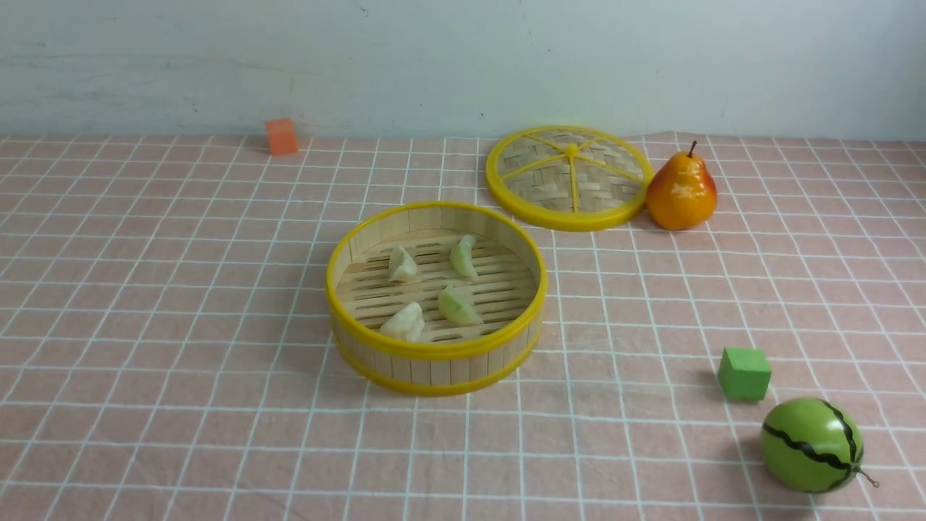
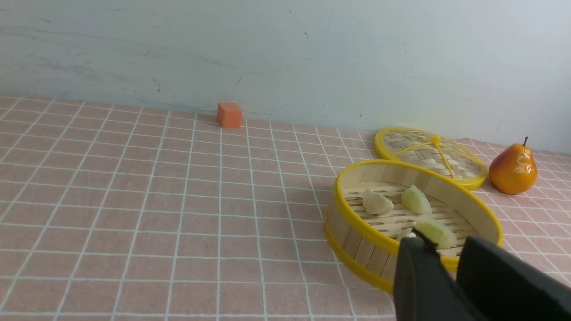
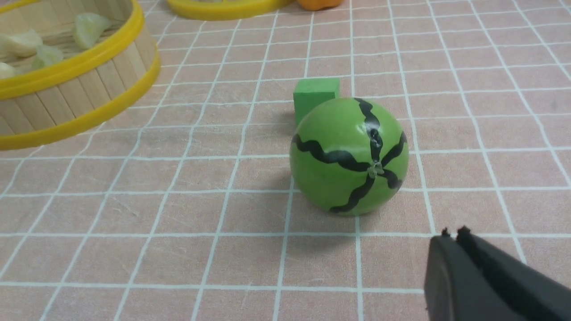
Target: Put the dumplings into the steamer on the table with the pink tablecloth.
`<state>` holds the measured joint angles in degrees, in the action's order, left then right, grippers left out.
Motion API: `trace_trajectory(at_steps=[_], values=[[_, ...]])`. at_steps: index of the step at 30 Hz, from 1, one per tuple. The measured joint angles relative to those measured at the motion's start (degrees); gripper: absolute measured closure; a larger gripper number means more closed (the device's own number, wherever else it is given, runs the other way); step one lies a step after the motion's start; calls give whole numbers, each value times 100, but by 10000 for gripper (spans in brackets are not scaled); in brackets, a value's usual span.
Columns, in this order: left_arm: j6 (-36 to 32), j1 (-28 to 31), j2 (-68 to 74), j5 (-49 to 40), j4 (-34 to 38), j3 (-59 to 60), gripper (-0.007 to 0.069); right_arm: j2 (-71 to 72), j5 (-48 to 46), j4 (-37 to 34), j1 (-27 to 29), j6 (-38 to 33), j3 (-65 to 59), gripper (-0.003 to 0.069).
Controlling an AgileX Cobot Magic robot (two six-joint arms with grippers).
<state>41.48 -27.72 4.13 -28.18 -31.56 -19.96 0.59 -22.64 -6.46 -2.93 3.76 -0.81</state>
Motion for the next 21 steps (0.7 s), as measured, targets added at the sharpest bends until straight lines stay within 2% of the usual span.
trace_trajectory(at_steps=[16, 20, 21], values=[[0, 38, -20, 24, 0, 79, 480, 0, 0, 0, 0, 12, 0, 638], [-31, 460, -38, 86, 164, 328, 480, 0, 0, 0, 0, 12, 0, 636], [-83, 827, -114, 72, 285, 447, 480, 0, 0, 0, 0, 12, 0, 634]])
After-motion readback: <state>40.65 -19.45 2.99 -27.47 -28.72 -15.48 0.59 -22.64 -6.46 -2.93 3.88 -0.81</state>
